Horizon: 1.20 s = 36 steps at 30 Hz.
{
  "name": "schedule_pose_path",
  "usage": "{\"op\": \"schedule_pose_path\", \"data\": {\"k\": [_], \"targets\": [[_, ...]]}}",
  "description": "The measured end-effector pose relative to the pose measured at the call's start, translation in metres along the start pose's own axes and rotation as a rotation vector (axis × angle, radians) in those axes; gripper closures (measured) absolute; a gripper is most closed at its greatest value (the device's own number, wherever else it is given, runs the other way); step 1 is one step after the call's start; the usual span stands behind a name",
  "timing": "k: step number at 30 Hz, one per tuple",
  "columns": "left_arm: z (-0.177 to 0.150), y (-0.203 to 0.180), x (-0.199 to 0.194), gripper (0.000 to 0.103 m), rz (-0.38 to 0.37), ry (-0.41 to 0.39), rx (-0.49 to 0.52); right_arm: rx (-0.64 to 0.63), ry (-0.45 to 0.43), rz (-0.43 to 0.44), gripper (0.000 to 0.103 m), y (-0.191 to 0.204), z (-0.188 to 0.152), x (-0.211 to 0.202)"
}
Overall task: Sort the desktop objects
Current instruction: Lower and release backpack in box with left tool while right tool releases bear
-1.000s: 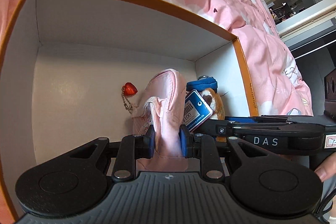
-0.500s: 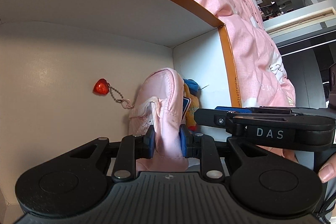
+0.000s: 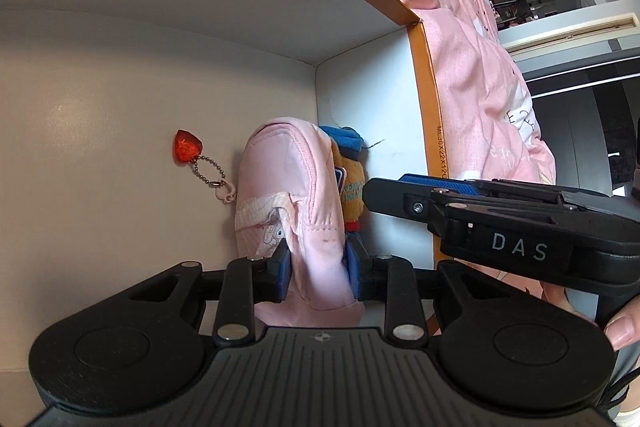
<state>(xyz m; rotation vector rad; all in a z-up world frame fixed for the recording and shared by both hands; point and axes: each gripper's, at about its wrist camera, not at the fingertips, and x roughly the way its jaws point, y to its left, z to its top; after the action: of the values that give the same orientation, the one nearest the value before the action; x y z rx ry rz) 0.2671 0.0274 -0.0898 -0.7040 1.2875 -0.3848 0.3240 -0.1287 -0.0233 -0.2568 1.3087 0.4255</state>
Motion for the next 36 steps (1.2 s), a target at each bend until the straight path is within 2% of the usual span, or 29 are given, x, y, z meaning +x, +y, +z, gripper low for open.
{"op": "schedule_pose_path", "data": {"k": [6, 12, 14, 17, 22, 24, 27, 29, 32, 36], "targets": [[-0.002, -0.014, 0.008, 0.071, 0.043, 0.012, 0.038, 0.015, 0.033, 0.022, 0.062, 0.0, 0.0, 0.006], [-0.003, -0.02, 0.004, 0.066, 0.088, 0.016, 0.07, 0.004, 0.03, 0.024, 0.062, 0.001, -0.007, 0.002], [-0.004, -0.023, 0.002, 0.056, 0.116, 0.009, 0.09, 0.007, 0.027, 0.028, 0.061, 0.0, -0.007, -0.001], [-0.006, -0.029, -0.002, 0.052, 0.161, -0.017, 0.125, 0.006, 0.005, 0.015, 0.051, -0.001, -0.008, -0.009], [-0.011, -0.034, -0.012, 0.051, 0.146, -0.046, 0.14, 0.012, -0.011, 0.028, 0.051, -0.004, -0.01, -0.019], [-0.014, -0.035, -0.015, 0.061, 0.146, -0.05, 0.144, 0.018, -0.019, 0.031, 0.051, -0.005, -0.011, -0.023], [-0.018, -0.035, -0.021, 0.067, 0.132, -0.066, 0.138, 0.024, -0.043, 0.031, 0.051, -0.006, -0.016, -0.032], [-0.02, -0.036, -0.023, 0.075, 0.126, -0.077, 0.159, 0.016, -0.059, 0.026, 0.051, -0.005, -0.02, -0.038], [-0.021, -0.034, -0.015, 0.081, 0.124, -0.068, 0.162, -0.006, -0.069, -0.007, 0.051, -0.004, -0.026, -0.039], [-0.02, -0.033, -0.011, 0.083, 0.116, -0.065, 0.156, 0.014, -0.057, 0.002, 0.051, -0.012, -0.031, -0.036]]}}
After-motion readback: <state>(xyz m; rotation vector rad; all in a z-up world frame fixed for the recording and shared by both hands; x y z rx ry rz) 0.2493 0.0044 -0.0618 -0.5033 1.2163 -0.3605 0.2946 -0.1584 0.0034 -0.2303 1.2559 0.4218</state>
